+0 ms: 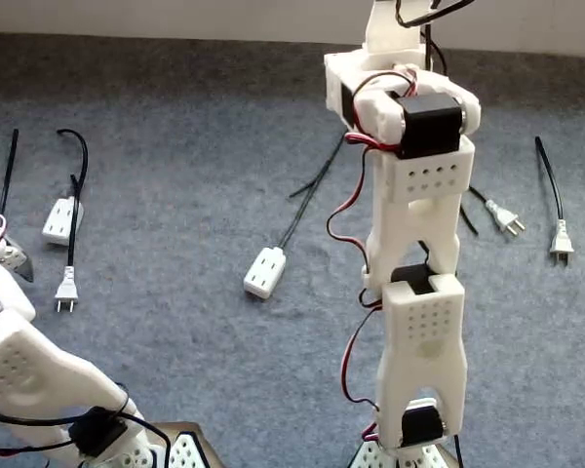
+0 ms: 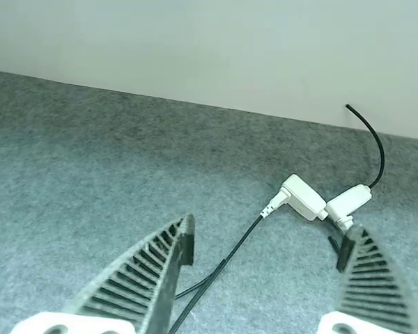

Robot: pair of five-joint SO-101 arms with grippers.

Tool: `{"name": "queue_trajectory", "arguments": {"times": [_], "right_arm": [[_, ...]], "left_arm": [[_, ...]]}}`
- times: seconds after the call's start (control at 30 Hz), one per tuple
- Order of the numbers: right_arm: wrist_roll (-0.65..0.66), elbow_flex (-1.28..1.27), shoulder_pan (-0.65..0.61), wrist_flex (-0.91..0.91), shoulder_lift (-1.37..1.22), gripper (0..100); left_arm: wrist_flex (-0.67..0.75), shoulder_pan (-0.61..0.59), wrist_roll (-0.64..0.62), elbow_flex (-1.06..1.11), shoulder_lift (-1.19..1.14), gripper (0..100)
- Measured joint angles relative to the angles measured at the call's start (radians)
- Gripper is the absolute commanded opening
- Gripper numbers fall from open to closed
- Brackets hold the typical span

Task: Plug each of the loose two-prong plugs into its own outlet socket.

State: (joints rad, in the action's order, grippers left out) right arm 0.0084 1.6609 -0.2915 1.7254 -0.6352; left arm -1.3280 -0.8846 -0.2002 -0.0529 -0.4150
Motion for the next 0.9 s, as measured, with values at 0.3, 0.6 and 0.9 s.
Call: {"name": "queue_trajectory", "arguments": {"times": [0.3, 0.6, 0.9], "right_arm": [[0.000, 0.000, 0.000, 0.000, 0.000, 32.4], [0.000, 0.000, 0.000, 0.000, 0.000, 32.4], [0.000, 0.000, -0.029, 0.000, 0.000, 32.4]], "left_arm": [[-0.118, 0.078, 0.017, 0.000, 0.000, 14], [-0.133, 0.138, 0.081, 0.029, -0.006, 14], [-0.140, 0.138, 0.140, 0.040, -0.006, 14]]}}
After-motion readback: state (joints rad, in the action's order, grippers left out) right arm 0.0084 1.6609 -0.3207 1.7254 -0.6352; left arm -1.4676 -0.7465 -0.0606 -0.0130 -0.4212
